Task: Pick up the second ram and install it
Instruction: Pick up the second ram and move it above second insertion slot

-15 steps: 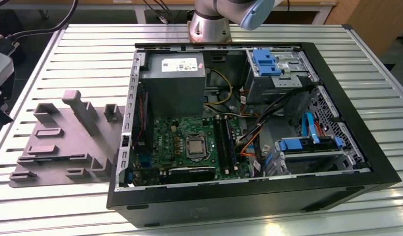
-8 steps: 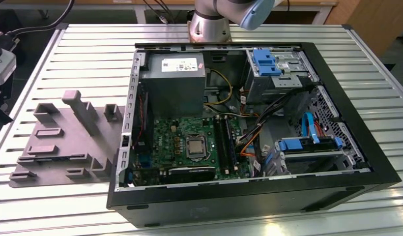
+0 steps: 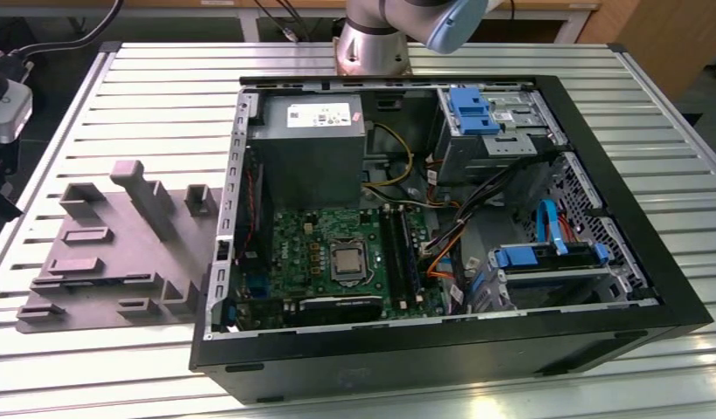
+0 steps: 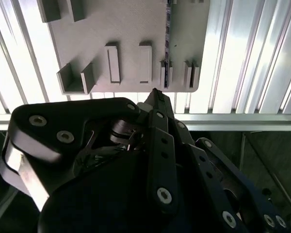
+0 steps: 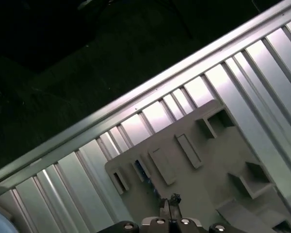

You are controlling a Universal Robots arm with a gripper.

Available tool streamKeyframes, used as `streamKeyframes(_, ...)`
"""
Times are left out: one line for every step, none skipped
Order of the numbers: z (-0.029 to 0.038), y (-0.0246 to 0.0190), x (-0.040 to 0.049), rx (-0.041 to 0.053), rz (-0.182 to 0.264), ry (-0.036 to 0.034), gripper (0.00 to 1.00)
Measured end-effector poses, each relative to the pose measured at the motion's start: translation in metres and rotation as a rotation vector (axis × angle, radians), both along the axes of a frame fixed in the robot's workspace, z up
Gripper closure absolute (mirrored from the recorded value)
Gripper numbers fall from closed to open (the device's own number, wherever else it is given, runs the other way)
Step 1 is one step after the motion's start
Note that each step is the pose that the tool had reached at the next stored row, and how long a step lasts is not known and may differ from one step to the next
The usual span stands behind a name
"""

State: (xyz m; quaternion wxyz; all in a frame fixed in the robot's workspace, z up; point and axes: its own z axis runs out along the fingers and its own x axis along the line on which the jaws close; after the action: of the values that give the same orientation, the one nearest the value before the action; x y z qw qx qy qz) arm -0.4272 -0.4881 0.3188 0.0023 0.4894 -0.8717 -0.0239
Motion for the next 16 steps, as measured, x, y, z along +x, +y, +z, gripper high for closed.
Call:
streamKeyframes(0.0000,0.0000,0.0000,0.0000,0.013,0.0000,0.89)
streamKeyframes(-0.0001,0.0000,0.0000,0.0001,0.026,-0.0001,0.89)
streamKeyframes(-0.0001,0.0000,0.0000,0.0000,0.040,0.0000,0.89)
streamKeyframes(-0.0001,0.0000,0.0000,0.0001,0.054,0.0000,0.89)
streamKeyframes(-0.0001,0.0000,0.0000,0.0001,0.069,0.0000,0.89)
streamKeyframes(-0.0001,0.0000,0.0000,0.0000,0.085,0.0000,0.89)
streamKeyframes(-0.0002,0.0000,0.0000,0.0001,0.102,0.0000,0.89)
streamKeyframes(-0.0002,0.0000,0.0000,0.0001,0.117,0.0000,0.89)
streamKeyframes(-0.0002,0.0000,0.0000,0.0000,0.134,0.0000,0.89)
streamKeyframes(-0.0003,0.0000,0.0000,0.0000,0.150,0.0000,0.89)
streamKeyframes(-0.0003,0.0000,0.0000,0.0001,0.166,0.0000,0.89)
streamKeyframes(-0.0003,0.0000,0.0000,0.0000,0.182,0.0000,0.89)
streamKeyframes(-0.0004,0.0000,0.0000,0.0001,0.199,0.0000,0.89)
streamKeyframes(-0.0004,0.0000,0.0000,0.0000,0.215,0.0000,0.89)
streamKeyframes(-0.0004,0.0000,0.0000,0.0000,0.233,0.0000,0.89)
streamKeyframes(-0.0005,0.0000,0.0000,0.0000,0.249,0.0001,0.89)
